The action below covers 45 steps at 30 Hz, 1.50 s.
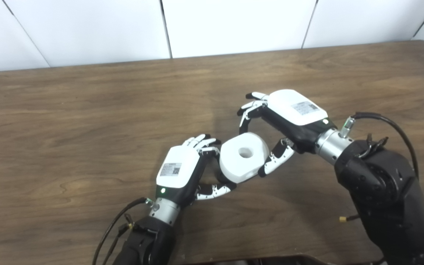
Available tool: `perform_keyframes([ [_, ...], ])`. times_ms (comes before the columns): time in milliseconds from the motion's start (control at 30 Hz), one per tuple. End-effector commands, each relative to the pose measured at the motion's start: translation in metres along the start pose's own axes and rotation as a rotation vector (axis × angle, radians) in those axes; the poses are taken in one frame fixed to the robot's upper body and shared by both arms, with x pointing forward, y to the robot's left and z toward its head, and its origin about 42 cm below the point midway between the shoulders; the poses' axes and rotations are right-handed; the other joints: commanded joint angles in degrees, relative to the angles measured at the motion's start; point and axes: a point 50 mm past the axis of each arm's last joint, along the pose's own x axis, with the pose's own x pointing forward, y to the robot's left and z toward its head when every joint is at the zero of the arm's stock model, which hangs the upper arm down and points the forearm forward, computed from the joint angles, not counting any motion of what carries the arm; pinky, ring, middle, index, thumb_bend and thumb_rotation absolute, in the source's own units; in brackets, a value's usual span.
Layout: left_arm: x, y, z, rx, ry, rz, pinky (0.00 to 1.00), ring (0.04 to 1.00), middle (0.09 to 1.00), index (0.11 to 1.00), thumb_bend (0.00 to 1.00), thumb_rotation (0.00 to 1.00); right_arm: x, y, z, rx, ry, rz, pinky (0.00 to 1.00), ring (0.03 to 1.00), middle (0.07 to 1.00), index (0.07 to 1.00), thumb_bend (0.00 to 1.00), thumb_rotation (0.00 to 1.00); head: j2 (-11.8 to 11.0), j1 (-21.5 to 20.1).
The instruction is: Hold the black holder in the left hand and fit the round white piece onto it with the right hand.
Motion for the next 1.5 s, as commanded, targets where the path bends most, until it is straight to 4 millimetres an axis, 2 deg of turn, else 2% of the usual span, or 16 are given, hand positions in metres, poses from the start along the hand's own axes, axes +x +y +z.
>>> perform_keyframes([
  [0,0.0000,-0.0038,0.0012,0.028,0.006,-0.035,0.88,0.890,0.816,0.488,0.52,0.05,-0.0002,-0.0098,0.0062,-0.023,-0.029,-0.060,0.84,0.938,0.804,0.483,0.52,0.13,0.1,0.0],
  [333,-0.0001,-0.0025,0.0020,0.024,0.010,-0.040,0.88,0.892,0.819,0.488,0.52,0.05,-0.0008,-0.0099,0.0069,-0.013,-0.023,-0.049,0.85,0.946,0.814,0.484,0.52,0.14,0.2,0.0],
  [633,-0.0007,-0.0025,0.0014,0.026,0.006,-0.040,0.88,0.893,0.818,0.488,0.52,0.05,-0.0015,-0.0103,0.0048,-0.023,-0.012,-0.049,0.83,0.940,0.812,0.486,0.52,0.14,0.2,-0.1],
  [900,-0.0007,-0.0026,0.0016,0.031,0.008,-0.041,0.88,0.894,0.817,0.488,0.52,0.05,-0.0032,-0.0128,0.0043,-0.044,-0.001,-0.026,0.86,0.957,0.829,0.491,0.52,0.15,0.2,-0.1],
  [933,-0.0007,-0.0028,0.0013,0.030,0.009,-0.042,0.88,0.893,0.817,0.488,0.52,0.05,-0.0032,-0.0131,0.0045,-0.044,0.000,-0.021,0.86,0.960,0.833,0.545,0.71,0.20,0.1,-0.2],
  [967,-0.0007,-0.0029,0.0010,0.029,0.009,-0.041,0.88,0.893,0.817,0.488,0.52,0.05,-0.0033,-0.0134,0.0045,-0.042,0.000,-0.017,0.88,0.967,0.842,0.588,0.82,0.24,0.1,-0.2],
  [1033,-0.0006,-0.0031,0.0007,0.030,0.007,-0.040,0.88,0.890,0.815,0.488,0.52,0.05,-0.0036,-0.0142,0.0043,-0.035,0.000,-0.010,0.91,0.983,0.857,0.640,0.90,0.29,0.1,-0.2],
  [1200,-0.0005,-0.0032,0.0004,0.032,0.008,-0.041,0.88,0.890,0.814,0.488,0.52,0.05,-0.0051,-0.0160,0.0043,-0.065,0.001,0.012,0.97,1.000,0.907,0.761,0.99,0.39,0.1,-0.3],
  [1367,-0.0001,-0.0032,0.0005,0.035,0.012,-0.045,0.88,0.891,0.815,0.488,0.52,0.05,-0.0063,-0.0175,0.0040,-0.091,0.001,0.029,1.00,1.000,0.954,0.854,1.00,0.47,0.1,-0.4],
  [1467,-0.0005,-0.0032,0.0000,0.034,0.012,-0.047,0.88,0.893,0.816,0.488,0.52,0.05,-0.0068,-0.0180,0.0038,-0.093,0.003,0.037,1.00,1.000,0.969,0.875,1.00,0.49,0.1,-0.4],
])
